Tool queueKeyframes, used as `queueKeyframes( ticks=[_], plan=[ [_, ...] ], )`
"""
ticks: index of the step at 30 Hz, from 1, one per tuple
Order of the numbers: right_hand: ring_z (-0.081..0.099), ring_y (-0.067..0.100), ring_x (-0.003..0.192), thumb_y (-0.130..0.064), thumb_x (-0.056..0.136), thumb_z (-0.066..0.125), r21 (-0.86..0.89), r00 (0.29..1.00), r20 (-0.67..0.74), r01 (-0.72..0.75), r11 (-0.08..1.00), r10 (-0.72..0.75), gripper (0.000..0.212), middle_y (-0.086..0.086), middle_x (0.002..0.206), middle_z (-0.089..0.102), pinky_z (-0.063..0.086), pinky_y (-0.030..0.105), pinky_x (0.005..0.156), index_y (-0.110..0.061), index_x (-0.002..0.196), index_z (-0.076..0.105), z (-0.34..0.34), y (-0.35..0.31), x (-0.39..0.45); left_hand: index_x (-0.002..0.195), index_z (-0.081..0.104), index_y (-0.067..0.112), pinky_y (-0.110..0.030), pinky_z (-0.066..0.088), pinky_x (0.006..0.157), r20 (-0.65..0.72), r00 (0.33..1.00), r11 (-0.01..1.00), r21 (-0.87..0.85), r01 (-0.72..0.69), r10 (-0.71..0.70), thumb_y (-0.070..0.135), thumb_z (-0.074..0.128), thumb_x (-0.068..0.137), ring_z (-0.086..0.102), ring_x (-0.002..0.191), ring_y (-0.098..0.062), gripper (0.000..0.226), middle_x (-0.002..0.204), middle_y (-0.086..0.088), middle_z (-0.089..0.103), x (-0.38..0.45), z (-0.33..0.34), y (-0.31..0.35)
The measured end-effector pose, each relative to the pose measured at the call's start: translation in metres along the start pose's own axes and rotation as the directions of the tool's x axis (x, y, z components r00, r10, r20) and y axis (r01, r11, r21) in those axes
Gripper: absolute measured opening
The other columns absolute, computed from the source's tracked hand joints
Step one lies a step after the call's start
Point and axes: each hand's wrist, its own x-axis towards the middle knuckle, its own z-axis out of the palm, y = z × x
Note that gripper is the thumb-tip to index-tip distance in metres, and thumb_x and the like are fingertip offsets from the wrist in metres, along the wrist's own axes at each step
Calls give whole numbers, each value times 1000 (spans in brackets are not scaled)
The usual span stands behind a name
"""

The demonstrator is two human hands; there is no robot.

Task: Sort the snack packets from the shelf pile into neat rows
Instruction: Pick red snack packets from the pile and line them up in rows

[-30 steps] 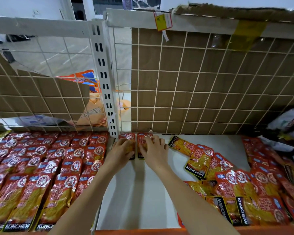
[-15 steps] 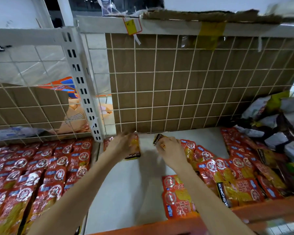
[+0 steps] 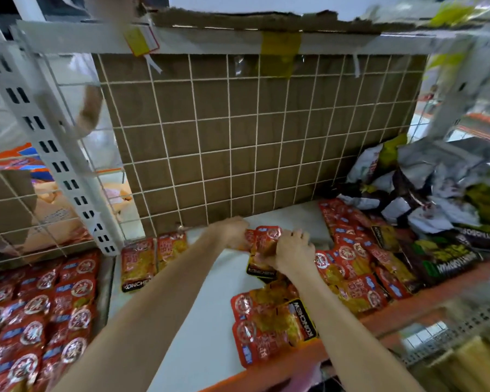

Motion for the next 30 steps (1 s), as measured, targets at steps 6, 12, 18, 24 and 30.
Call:
queueKeyframes(
  ticks=[6, 12, 18, 24, 30],
  plan=[
    [34, 32, 130, -55, 81, 63, 106, 996, 31, -82, 991, 79, 82, 15, 140, 38, 34, 43, 104, -6, 139, 32, -10, 14, 10, 129, 47, 12, -37, 42, 90, -119, 990, 994, 68, 88, -79, 50, 63, 83, 49, 112, -28, 62, 125, -11, 49, 4, 1, 10],
    [33, 33, 133, -40, 82, 68, 219, 990, -39, -125, 968, 136, 74, 15, 142, 38, 35, 44, 104, -7, 138, 32, -12, 28, 22, 124, 50, 10, -32, 44, 81, -167, 968, 971, -184, 154, -185, 50, 65, 81, 54, 106, -27, 60, 123, -12, 52, 11, 10, 26],
    [58, 29, 108, -29, 91, 60, 650, 991, -24, -84, 755, 131, 44, 11, 120, 59, 49, 37, 90, -14, 129, 44, -14, 23, 30, 115, 49, 10, -33, 43, 71, -340, 903, 910, -398, 114, -262, 37, 58, 90, 59, 100, -31, 38, 112, -12, 61, -10, 14, 21],
    [59, 21, 90, -20, 84, 70, 825, 998, -57, 30, 565, 30, 33, 2, 93, 61, 44, 25, 72, -11, 112, 56, -17, -22, 28, 116, 58, 8, -35, 49, 85, -419, 734, 695, -712, 100, -535, 25, 54, 93, 61, 102, -31, 29, 111, -14, 64, -66, 7, -24],
    [63, 21, 84, -12, 72, 80, 894, 971, 109, -2, 447, -214, 30, 2, 88, 65, 54, 38, 82, -20, 89, 56, 22, -108, -8, 111, 59, 10, -32, 52, 79, -319, 521, 391, -920, 31, -792, 4, 54, 90, 63, 97, -21, 22, 99, -4, 59, -154, 42, -78]
  ],
)
